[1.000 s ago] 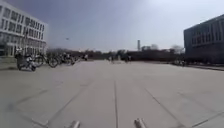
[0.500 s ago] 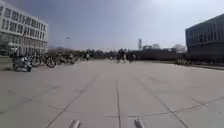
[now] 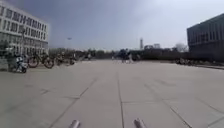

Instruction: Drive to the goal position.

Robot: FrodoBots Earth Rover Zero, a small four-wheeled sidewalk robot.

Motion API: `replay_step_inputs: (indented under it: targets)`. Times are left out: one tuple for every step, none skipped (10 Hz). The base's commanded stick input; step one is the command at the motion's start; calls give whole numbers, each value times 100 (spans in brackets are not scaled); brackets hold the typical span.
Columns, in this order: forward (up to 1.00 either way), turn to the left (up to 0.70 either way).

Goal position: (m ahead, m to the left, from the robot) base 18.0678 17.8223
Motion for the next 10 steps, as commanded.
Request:
replay_step_inputs:
  targets:
    - [85, 1]
    - [85, 1]
    - [85, 1]
    - [85, 1]
    - [85, 1]
    - [85, 1]
    - [85, 1]
    - [85, 1]
    - [85, 1]
    - [85, 1]
